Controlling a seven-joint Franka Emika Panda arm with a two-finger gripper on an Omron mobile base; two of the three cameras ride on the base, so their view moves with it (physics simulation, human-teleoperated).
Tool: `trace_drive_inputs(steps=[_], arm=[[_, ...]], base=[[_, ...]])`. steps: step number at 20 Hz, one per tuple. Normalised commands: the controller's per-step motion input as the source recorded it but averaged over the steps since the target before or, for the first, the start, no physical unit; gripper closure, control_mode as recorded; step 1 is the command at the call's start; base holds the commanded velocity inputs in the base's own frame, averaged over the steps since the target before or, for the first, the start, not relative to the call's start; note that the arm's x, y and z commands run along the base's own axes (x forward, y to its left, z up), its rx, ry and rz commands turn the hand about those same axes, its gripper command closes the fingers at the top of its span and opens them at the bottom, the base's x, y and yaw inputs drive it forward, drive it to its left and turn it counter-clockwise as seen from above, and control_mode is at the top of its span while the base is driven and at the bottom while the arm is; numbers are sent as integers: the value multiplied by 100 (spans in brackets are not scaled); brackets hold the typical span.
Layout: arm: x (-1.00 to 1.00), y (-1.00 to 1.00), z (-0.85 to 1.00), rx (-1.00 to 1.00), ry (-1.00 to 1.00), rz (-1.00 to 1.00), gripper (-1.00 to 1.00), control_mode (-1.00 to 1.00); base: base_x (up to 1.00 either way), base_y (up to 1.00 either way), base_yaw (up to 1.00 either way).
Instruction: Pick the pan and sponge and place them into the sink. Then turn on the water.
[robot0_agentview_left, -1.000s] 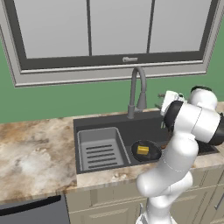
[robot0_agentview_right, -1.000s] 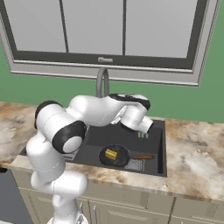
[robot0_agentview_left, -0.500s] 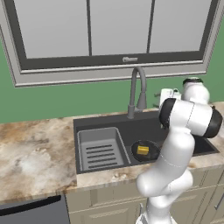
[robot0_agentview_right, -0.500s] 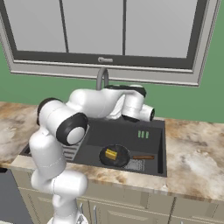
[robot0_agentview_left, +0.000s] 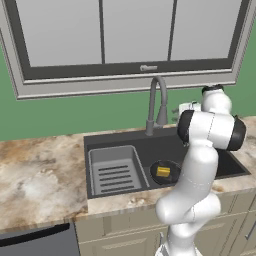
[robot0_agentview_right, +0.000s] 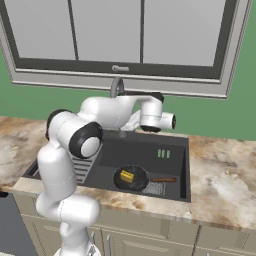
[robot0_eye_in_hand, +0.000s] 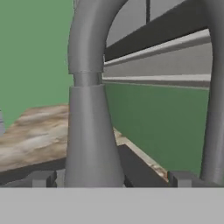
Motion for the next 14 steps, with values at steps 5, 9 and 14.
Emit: trace_drive_inputs(steps=[5,9,14], arm=[[15,0,-8,12,18,10,-100,-100],[17,0,-11,10,19,9,-100,-100],[22,0,-14,8,17,9,-100,-100]], base=[[0,0,0],[0,0,0],[0,0,0]])
